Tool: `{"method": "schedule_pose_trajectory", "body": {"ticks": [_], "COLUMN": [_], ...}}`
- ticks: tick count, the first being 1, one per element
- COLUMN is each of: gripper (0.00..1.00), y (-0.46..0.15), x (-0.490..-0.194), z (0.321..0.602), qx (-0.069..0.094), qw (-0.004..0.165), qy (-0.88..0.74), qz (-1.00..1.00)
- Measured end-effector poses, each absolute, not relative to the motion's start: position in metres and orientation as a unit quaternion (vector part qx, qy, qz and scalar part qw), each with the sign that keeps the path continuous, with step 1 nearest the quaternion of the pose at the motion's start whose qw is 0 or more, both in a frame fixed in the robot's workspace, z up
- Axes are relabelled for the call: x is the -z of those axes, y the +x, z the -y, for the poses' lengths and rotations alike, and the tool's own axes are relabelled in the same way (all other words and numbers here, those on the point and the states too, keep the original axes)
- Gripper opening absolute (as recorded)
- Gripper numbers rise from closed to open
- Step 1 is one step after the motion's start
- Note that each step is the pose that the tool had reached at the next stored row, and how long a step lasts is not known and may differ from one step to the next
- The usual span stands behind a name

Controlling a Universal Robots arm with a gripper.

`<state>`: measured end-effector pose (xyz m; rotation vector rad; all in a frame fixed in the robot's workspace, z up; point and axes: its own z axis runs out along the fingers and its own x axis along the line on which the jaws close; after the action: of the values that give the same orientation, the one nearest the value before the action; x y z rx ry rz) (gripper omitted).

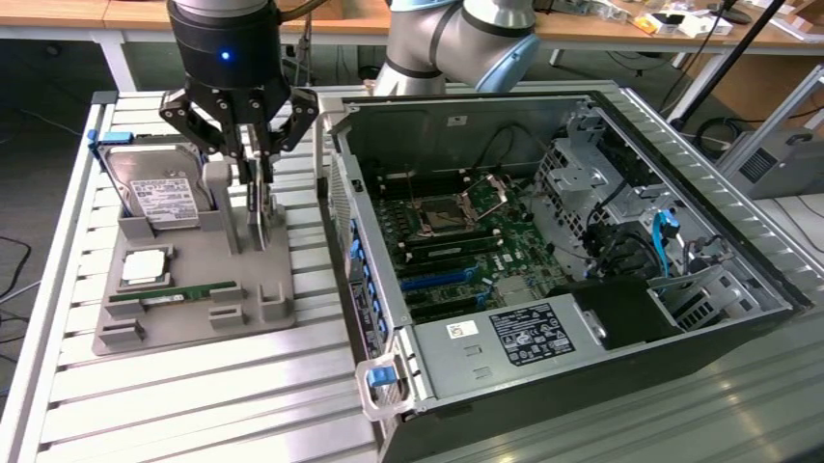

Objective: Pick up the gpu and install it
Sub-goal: 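Pick up the gpu and move the gpu toward the slot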

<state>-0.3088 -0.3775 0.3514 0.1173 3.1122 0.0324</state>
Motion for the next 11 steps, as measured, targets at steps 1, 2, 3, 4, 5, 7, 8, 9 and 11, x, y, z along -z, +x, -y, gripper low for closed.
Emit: {"method": "schedule_pose_trajectory", "body": {"ticks": [1,2,3,4,5,7,8,9,11], "gripper": [0.27,0.27,0.27,0.27,0.27,0.27,0.27,0.27,0.27], "y": [-0.3088,-0.3089,-0.3089,-0.3089,-0.3089,-0.3088,-0.3088,-0.3088,-0.3088], "x": [-0.352,-0.3526,-0.3533,-0.3538,-0.3545,-0.3557,-0.3563,-0.3568,-0.3586], "z": [0.3775,0.3775,0.3775,0.3775,0.3775,0.3775,0.3775,0.3775,0.3775], "qx": [-0.01,-0.01,-0.01,-0.01,-0.01,-0.01,-0.01,-0.01,-0.01], "qw": [0.013,0.014,0.013,0.014,0.014,0.013,0.013,0.014,0.013], "qy": [0.038,0.038,0.038,0.038,0.038,0.038,0.038,0.038,0.038], "qz": [-0.999,-0.999,-0.999,-0.999,-0.999,-0.999,-0.999,-0.999,-0.999]}}
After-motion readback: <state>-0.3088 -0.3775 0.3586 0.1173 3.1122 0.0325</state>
